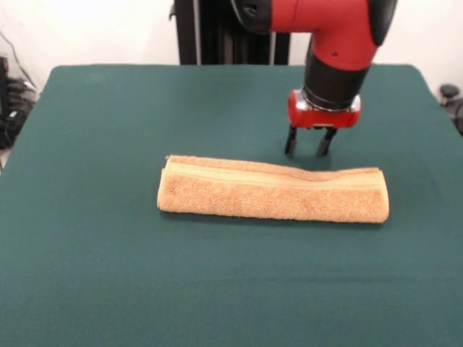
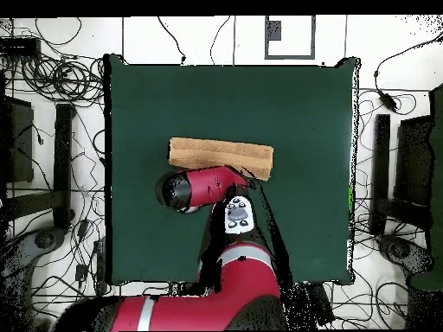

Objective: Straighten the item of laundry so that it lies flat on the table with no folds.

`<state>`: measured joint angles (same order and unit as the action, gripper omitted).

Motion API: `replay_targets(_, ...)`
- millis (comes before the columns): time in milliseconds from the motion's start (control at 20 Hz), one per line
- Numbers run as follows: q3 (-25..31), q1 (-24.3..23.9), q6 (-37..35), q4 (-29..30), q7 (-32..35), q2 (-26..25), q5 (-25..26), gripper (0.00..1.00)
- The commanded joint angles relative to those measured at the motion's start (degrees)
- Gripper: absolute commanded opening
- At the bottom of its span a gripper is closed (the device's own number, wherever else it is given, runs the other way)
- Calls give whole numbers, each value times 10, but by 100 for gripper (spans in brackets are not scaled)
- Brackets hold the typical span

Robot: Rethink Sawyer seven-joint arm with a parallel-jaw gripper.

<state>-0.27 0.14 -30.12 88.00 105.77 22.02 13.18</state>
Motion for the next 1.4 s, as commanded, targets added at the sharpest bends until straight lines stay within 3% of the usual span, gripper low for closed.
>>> replay_targets(50, 52, 52, 3, -73, 146, -44, -85, 100)
replay_targets(400, 48, 63, -24, -102, 128, -49, -102, 100)
replay_targets(1050, 44, 69, -141, -115, 94, 11, -148, 100)
replay_targets(1400, 42, 75, -148, -115, 84, 19, -165, 100)
